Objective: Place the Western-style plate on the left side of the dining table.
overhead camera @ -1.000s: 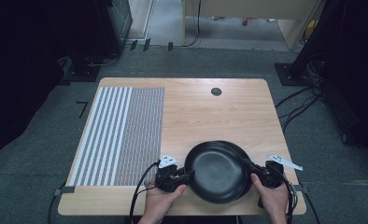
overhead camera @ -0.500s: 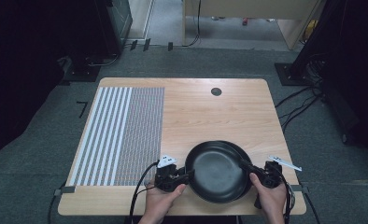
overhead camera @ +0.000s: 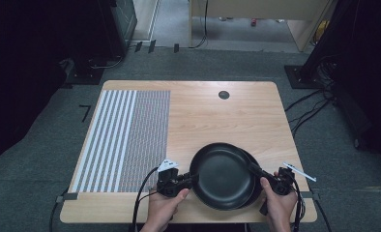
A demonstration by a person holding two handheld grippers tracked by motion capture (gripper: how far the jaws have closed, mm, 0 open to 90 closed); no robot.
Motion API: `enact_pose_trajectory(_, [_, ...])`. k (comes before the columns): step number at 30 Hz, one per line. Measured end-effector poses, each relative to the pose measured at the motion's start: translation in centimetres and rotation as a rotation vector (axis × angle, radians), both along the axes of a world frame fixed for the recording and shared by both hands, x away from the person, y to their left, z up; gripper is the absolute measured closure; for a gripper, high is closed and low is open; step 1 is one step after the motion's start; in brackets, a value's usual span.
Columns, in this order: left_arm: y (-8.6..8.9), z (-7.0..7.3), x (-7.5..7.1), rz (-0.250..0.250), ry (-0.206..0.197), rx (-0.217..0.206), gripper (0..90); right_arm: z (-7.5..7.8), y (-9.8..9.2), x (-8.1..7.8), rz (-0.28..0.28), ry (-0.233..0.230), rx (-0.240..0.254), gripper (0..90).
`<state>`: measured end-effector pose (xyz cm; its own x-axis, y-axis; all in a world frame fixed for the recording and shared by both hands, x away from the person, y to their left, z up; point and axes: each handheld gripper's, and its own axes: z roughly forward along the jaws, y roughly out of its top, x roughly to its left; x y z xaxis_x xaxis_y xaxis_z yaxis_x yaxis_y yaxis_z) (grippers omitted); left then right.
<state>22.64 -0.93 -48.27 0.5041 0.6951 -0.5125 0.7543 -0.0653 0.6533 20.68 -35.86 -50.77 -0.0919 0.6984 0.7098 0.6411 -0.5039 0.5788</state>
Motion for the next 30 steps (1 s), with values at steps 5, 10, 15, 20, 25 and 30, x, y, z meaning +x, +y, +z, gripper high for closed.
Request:
enact_pose_trajectory(5, [0.3,0.1,0.1,0.007,0.017,-0.015,72.2,0.6,0.3,0.0,-0.002,-0.011,-0.025,84.4])
enact_pose_trajectory(10, [0.6,0.6,0.2,0.015,0.012,-0.024,72.5,1.0,0.6,0.2,-0.001,-0.013,-0.02,84.4])
enact_pose_trajectory(15, [1.0,1.0,0.3,0.02,0.006,-0.026,72.4,1.5,0.9,0.6,0.008,-0.017,-0.019,84.4])
enact_pose_trajectory(20, [1.9,1.6,0.6,0.031,-0.006,-0.026,72.3,2.2,1.7,1.2,0.019,-0.026,-0.022,84.4])
enact_pose_trajectory(25, [2.8,2.0,1.0,0.049,-0.009,-0.033,72.2,3.1,2.7,2.1,0.032,-0.041,-0.04,84.4])
enact_pose_trajectory(30, [4.1,2.5,1.6,0.068,-0.008,-0.04,72.2,3.9,4.0,3.2,0.048,-0.047,-0.05,84.5])
